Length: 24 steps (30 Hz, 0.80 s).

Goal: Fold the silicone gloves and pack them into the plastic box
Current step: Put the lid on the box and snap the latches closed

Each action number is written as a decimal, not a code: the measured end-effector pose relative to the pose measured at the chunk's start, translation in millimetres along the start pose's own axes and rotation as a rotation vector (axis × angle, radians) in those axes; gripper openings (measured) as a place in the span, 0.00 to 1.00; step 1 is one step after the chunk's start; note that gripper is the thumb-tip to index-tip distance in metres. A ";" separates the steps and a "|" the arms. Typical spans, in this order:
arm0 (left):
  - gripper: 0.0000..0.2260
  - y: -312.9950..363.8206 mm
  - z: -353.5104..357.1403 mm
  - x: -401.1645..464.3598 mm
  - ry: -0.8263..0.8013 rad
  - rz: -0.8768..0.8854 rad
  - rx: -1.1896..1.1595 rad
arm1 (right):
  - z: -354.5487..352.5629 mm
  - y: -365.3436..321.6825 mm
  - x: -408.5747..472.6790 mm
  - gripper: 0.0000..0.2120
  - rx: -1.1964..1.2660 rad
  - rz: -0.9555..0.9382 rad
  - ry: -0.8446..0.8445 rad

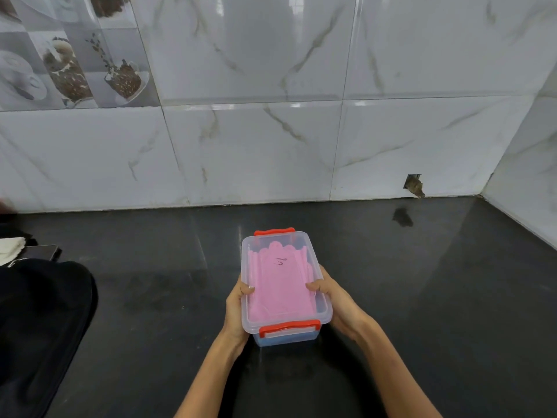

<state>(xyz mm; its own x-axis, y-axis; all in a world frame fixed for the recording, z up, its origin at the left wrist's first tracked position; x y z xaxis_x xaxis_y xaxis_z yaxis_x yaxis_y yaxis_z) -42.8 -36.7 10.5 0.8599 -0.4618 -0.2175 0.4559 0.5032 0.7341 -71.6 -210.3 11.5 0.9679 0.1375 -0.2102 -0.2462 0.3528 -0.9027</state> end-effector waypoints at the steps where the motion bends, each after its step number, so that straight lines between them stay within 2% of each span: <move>1: 0.46 -3.1 6.2 3.6 0.001 -0.003 0.016 | -7.5 -2.7 -3.4 0.29 0.004 -0.001 0.016; 3: 0.47 -12.9 21.2 12.9 0.014 0.001 0.052 | -26.0 -9.1 -12.7 0.29 0.020 -0.001 0.056; 7: 0.41 -45.1 62.7 33.0 0.010 0.016 0.148 | -74.9 -23.1 -43.6 0.30 0.062 -0.018 0.157; 13: 0.34 -96.9 126.9 49.9 -0.094 -0.023 0.309 | -134.9 -41.6 -101.8 0.26 0.138 -0.068 0.268; 19: 0.38 -121.6 157.9 56.4 -0.177 -0.093 0.379 | -160.8 -48.0 -132.0 0.23 0.213 -0.081 0.358; 22: 0.31 -126.4 158.8 58.8 -0.188 -0.096 0.391 | -163.6 -49.8 -134.4 0.23 0.221 -0.072 0.360; 24: 0.28 -128.9 157.3 61.0 -0.193 -0.102 0.384 | -163.8 -50.6 -133.1 0.27 0.204 -0.060 0.354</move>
<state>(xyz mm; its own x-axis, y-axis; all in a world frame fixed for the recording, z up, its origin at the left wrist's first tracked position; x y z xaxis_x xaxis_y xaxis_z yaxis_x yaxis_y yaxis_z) -85.2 -244.6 3.8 0.7397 -0.6414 -0.2036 0.3863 0.1569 0.9089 -179.8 -398.0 23.7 0.9296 -0.2033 -0.3074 -0.1587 0.5319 -0.8318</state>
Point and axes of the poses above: each hand's wrist, its own x-axis towards the middle knuckle, its own z-axis out of the palm, y = z × x, the point moved 2 cm from there along x, towards the middle knuckle, and after that the axes turned 1 degree about y, right-handed, at the moved point
